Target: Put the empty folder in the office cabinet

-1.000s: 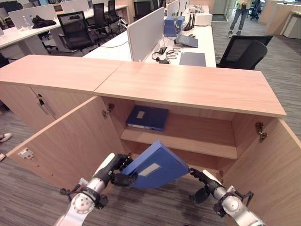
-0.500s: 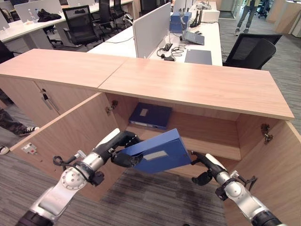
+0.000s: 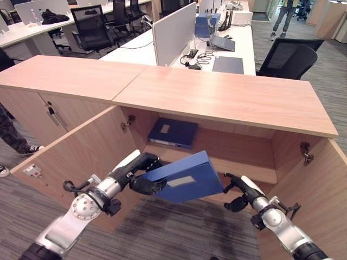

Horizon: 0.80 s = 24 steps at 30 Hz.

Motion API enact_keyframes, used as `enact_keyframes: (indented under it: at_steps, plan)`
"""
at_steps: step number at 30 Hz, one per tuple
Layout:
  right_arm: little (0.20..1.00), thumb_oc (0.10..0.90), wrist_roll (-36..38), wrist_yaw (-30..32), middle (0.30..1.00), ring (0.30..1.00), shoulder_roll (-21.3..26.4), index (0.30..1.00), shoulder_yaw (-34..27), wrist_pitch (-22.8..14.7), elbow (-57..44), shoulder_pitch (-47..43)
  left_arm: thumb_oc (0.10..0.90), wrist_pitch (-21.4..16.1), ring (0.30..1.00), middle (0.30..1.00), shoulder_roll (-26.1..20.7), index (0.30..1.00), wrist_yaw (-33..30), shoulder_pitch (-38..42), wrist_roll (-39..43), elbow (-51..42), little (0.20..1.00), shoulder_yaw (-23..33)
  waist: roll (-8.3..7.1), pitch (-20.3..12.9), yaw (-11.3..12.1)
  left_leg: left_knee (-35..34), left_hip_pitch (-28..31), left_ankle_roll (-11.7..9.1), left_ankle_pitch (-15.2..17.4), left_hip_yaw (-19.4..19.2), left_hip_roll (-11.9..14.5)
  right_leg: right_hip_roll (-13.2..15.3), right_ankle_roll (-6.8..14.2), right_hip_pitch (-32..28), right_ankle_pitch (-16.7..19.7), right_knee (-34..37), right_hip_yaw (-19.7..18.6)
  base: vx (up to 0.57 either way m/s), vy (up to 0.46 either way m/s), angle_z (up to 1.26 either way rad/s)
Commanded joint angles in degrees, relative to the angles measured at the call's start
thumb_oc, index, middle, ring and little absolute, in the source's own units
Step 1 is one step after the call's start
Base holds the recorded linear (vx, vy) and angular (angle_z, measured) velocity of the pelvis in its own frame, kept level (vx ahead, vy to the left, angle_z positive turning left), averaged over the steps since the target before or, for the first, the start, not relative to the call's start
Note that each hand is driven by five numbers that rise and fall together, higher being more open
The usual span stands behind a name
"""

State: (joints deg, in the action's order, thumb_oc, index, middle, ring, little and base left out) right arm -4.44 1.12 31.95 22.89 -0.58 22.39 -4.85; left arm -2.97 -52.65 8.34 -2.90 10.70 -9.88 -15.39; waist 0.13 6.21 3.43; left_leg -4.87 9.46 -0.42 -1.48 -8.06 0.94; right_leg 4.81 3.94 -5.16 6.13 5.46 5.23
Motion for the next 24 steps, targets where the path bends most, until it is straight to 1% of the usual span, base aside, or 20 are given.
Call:
enact_keyframes:
  at_steps: [1,7,11,16,20,21,24]
  plan:
    - [0.9,0.8,3.66,4.28,0.9,0.9,-0.02,0.9,-6.6,-5.89,-10.48,-7.22,0.4,-7.8,0.3,0.3,0.58,0.3,2.55,3.3,-1.28,-6.58,0.3,0.81,-1.13,-1.85,-0.04,-0.13,1.04,-0.61,5.52,5.6,-0.49,1.12,3.76,-4.72,-4.31,-0.46,1.09,0.0,0.0,0.0]
    - [0.9,0.8,3.34,3.93,0.9,0.9,1.7,0.9,-9.36,-6.03,-13.78,-5.91,0.4,-7.78,0.3,0.3,0.78,0.3,3.0,1.8,-3.07,-6.61,0.3,2.58,-1.28,-1.9,-0.22,-0.13,1.23,-0.58,5.67,5.42,-0.48,1.12,3.81,-4.76,-4.31,-0.46,1.02,0.0,-0.001,-0.02]
    - [0.9,0.8,0.92,4.02,0.9,0.9,4.48,0.9,-12.77,-6.12,-17.55,-4.54,0.4,-7.67,0.3,0.3,1.37,0.3,3.42,0.68,-4.72,-6.16,0.3,4.06,-1.36,-1.96,-0.49,-0.13,1.16,-0.53,5.7,5.41,-0.47,1.05,3.76,-4.61,-4.35,-0.46,0.92,0.0,0.0,0.0]
    - [0.9,0.8,0.82,3.53,0.9,0.9,6.46,0.9,-15.31,-6.48,-21.15,-4.01,0.4,-7.6,0.3,0.3,1.64,0.3,3.71,-0.07,-5.39,-6.21,0.3,5.24,-1.59,-2.05,-0.74,-0.13,0.93,-0.5,5.67,5.38,-0.48,1.02,3.75,-4.33,-4.19,-0.46,0.91,0.0,0.0,0.0]
    - [0.9,0.8,5.85,-0.34,0.9,0.9,7.36,0.9,-15.11,-7.34,-24.11,-3.52,0.4,-7.59,0.3,0.3,2.07,0.3,4.06,-0.01,-6.17,-5.65,0.3,5.59,-1.93,-2.01,-0.86,-0.13,0.9,-0.59,5.67,5.34,-0.43,0.98,3.71,-4.38,-4.16,-0.46,0.94,0.0,0.0,0.0]
    - [0.9,0.8,7.68,-2.79,0.9,0.9,8.27,0.9,-15.02,-7.62,-25.93,-2.97,0.4,-7.74,0.3,0.3,2.23,0.3,4.15,-0.01,-7.22,-5.24,0.3,6.08,-2.09,-2.03,-0.89,-0.13,0.85,-0.64,5.7,5.32,-0.43,0.94,3.7,-4.32,-4.22,-0.46,0.97,0.0,0.0,0.0]
    - [0.9,0.8,9.59,-4.56,0.9,0.9,9.65,0.9,-16.63,-7.78,-27.04,-2.04,0.4,-8.05,0.3,0.3,2.48,0.3,4.34,-0.7,-9.34,-4.65,0.3,7.27,-2.17,-2.15,-0.9,-0.13,0.84,-0.76,5.71,5.27,-0.33,0.93,3.7,-4.31,-4.34,-0.46,1.03,0.0,0.0,0.0]
